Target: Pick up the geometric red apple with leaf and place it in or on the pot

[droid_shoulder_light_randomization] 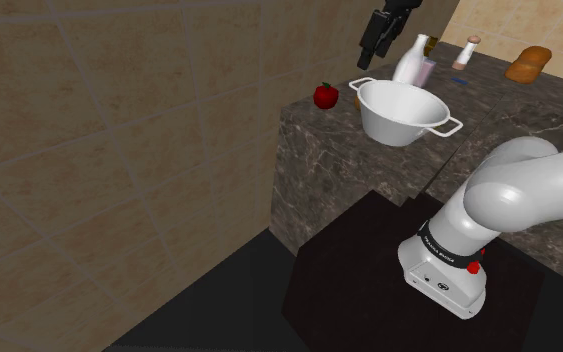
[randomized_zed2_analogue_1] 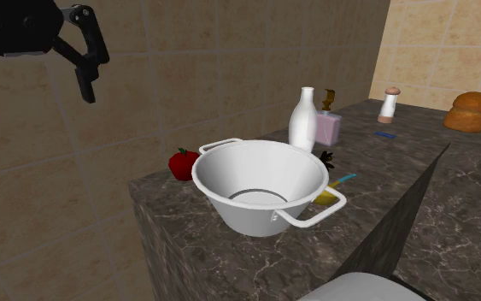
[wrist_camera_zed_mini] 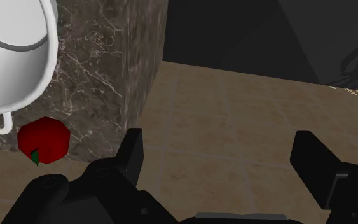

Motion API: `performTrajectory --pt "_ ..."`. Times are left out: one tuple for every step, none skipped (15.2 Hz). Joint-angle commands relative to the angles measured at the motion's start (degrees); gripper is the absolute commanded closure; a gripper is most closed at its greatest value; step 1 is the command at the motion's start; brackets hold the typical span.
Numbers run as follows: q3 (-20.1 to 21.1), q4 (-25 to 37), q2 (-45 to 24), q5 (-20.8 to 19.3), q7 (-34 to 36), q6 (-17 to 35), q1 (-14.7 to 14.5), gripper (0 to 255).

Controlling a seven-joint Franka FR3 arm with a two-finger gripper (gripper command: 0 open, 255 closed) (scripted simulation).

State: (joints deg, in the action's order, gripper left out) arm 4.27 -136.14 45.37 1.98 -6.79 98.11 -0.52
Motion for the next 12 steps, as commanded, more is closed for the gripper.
performTrajectory --pt "0.00 0.00 0.00 0.00 0.00 0.00 0.00 0" --pt "-0.89 0.02 -1.39 -0.49 -1.06 1.16 0.35 0" --pt "-1.76 0.12 -2.84 -0.95 -2.10 2.31 0.70 0" --pt "-2.62 0.30 -4.35 -1.38 -3.14 3.45 1.04 0" --pt "-3.48 0.55 -5.92 -1.78 -4.17 4.57 1.35 0" --pt "-4.33 0.87 -7.54 -2.15 -5.19 5.67 1.65 0" --pt "-5.16 1.28 -9.21 -2.49 -6.20 6.75 1.93 0" --pt "-5.98 1.75 -10.93 -2.78 -7.21 7.80 2.21 0" --pt "-6.79 2.30 -12.69 -3.03 -8.22 8.83 2.47 0" --pt "-7.59 2.93 -14.49 -3.24 -9.22 9.81 2.72 0" --pt "-8.37 3.63 -16.33 -3.41 -10.23 10.77 2.95 0" --pt "-9.15 4.40 -18.21 -3.52 -11.23 11.68 3.15 0"
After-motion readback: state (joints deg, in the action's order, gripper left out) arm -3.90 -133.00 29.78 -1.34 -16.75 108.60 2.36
